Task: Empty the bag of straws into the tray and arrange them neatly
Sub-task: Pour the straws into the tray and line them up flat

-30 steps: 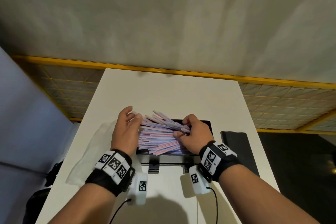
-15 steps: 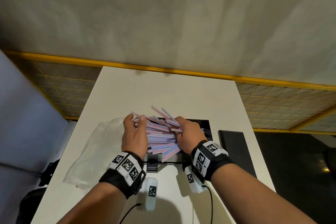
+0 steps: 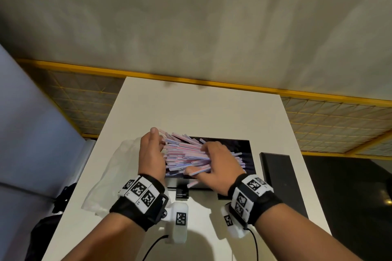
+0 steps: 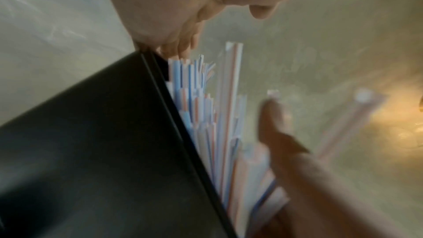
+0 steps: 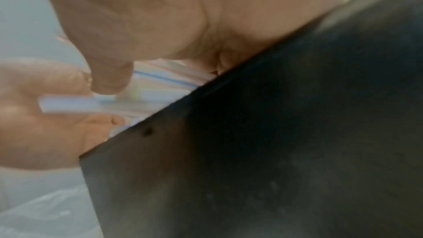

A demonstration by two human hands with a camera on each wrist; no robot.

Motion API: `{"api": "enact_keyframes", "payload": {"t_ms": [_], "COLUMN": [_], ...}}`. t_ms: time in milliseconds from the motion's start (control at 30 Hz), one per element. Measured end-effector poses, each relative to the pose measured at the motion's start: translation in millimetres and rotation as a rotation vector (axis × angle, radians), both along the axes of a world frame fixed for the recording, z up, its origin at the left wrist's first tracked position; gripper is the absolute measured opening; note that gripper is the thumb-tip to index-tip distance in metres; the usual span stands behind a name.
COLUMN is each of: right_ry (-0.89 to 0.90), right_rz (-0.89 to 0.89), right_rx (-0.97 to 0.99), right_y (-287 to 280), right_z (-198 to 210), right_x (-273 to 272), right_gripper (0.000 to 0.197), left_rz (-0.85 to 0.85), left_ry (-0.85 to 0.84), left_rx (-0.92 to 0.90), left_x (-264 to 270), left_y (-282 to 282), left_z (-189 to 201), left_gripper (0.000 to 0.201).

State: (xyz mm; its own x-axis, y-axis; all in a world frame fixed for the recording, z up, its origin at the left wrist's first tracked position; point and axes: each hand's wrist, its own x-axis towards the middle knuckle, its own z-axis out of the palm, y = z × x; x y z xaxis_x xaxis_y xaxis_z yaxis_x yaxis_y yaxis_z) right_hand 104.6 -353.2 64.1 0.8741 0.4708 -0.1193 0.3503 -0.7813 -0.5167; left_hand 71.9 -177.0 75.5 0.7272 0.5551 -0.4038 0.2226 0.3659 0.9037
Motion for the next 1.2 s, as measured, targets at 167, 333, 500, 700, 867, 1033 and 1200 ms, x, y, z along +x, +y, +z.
{"api": "enact_keyframes", "payload": {"t_ms": [167, 333, 500, 700, 867, 1033, 1200], "right_ry": [0.039, 0.003, -0.061, 0.01, 0.062, 0.123, 0.198], "right_rz": [0.02, 0.062, 0.067, 0.122, 0.105, 0.106, 0.157], "right_rx": [-0.061, -0.212, -0.178, -0.271, -0.319, -0.283, -0.366], "right_y": [-23.3, -14.8, 7.8, -0.4, -1.5, -4.9, -19.6], "right_z": [1.1, -4.7, -5.3, -6.9, -8.6, -8.5, 1.6], "right_x": [13.5, 6.9, 7.1, 11.2, 12.5, 14.7, 14.2], "right_gripper": [0.093, 0.122, 0.112, 0.126, 0.115, 0.1, 0.099], "left_rz": [-0.187, -0.337, -0.294, -0.292, -0.346, -0.7, -0.799], "left_ry": [0.07, 0.19, 0.203, 0.153, -0.005, 0.318, 0.521], "left_rx": [0.276, 0.515, 0.552, 0.707, 0.91, 0.751, 0.939], "left_x": [-3.5, -5.0, -1.2, -3.5, 6.5, 36.2, 60.0], "left_y": [-5.0, -19.9, -20.0, -6.2, -16.4, -44.2, -58.1], "left_z": [1.2, -3.8, -3.1, 8.6, 43.0, 51.3, 44.7], "left_gripper": [0.081, 0.064, 0.06, 0.067, 0.013, 0.018, 0.023]}}
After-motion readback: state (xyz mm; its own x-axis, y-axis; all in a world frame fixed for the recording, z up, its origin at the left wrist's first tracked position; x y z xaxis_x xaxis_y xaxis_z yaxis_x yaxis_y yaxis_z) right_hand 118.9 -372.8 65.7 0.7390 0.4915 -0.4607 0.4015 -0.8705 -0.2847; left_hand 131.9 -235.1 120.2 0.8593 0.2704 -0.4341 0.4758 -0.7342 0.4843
